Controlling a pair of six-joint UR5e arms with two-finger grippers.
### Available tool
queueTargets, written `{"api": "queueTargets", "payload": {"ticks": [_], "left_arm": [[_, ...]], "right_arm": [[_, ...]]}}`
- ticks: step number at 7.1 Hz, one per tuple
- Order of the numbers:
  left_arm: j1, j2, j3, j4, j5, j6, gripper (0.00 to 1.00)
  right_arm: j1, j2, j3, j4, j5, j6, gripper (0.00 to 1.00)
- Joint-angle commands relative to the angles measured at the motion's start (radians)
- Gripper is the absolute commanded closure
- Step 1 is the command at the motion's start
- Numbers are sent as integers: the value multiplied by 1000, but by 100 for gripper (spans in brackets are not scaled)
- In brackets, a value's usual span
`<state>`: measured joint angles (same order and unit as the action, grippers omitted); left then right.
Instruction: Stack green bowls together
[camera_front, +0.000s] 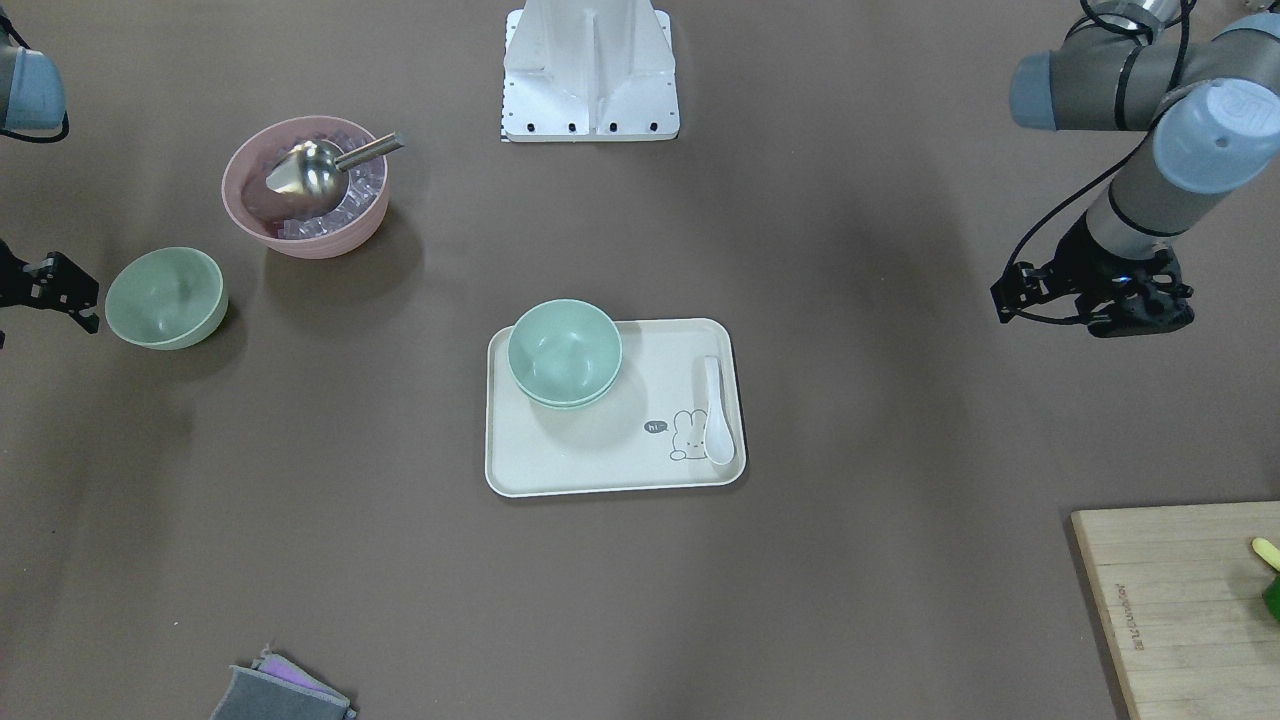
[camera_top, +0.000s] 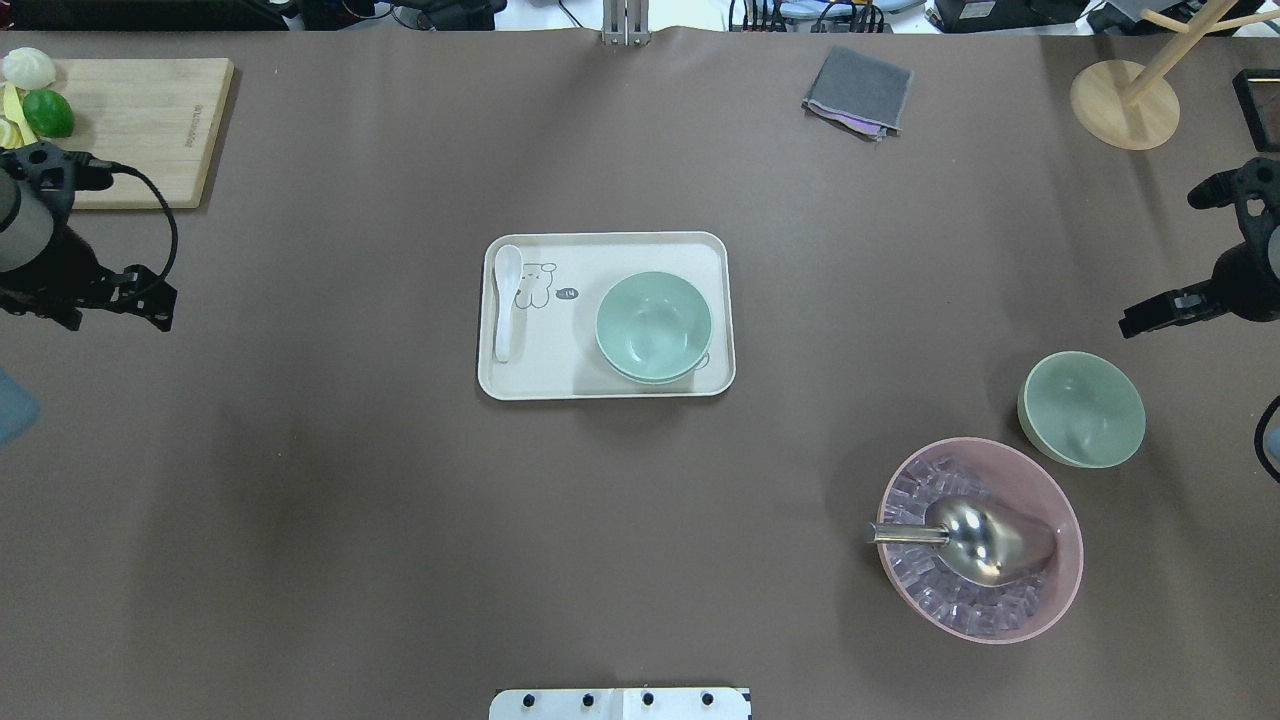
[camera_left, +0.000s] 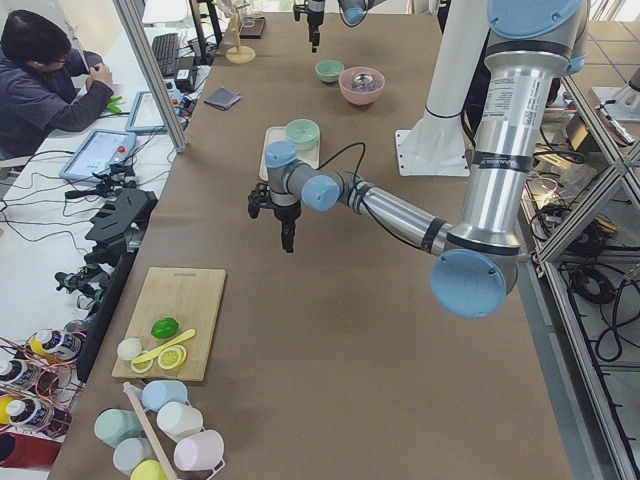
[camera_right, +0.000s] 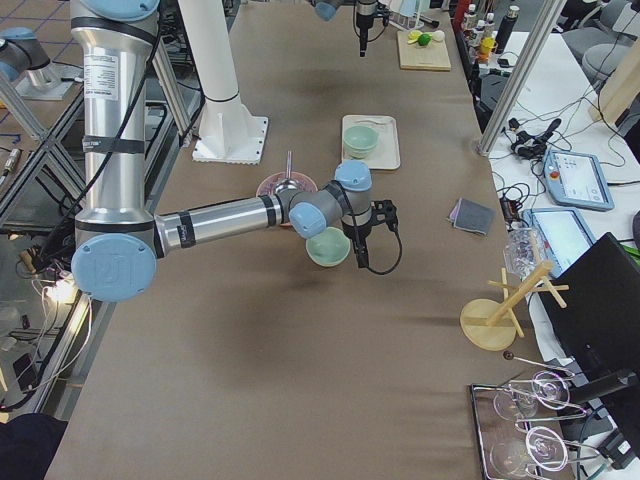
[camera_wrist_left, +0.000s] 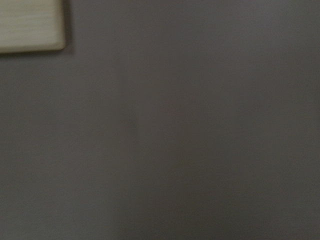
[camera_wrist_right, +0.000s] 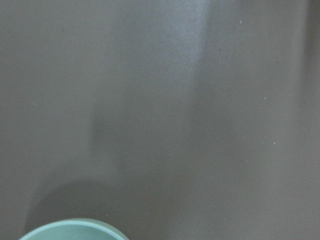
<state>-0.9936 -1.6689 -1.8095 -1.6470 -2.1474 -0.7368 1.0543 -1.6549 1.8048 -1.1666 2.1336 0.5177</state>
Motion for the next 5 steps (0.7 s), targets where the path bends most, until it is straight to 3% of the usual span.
{"api": "queueTargets", "payload": {"ticks": [1, 2, 5], "left_arm": [[-8, 32, 2, -11, -9, 4, 1], [-8, 34, -1, -11, -9, 4, 1], [-8, 37, -1, -11, -6, -1, 1]], "right_arm": [[-43, -110, -5, 179, 3, 84, 2], [-94, -127, -10, 253, -12, 187, 6], [-132, -108, -56, 272, -69, 202, 21]]}}
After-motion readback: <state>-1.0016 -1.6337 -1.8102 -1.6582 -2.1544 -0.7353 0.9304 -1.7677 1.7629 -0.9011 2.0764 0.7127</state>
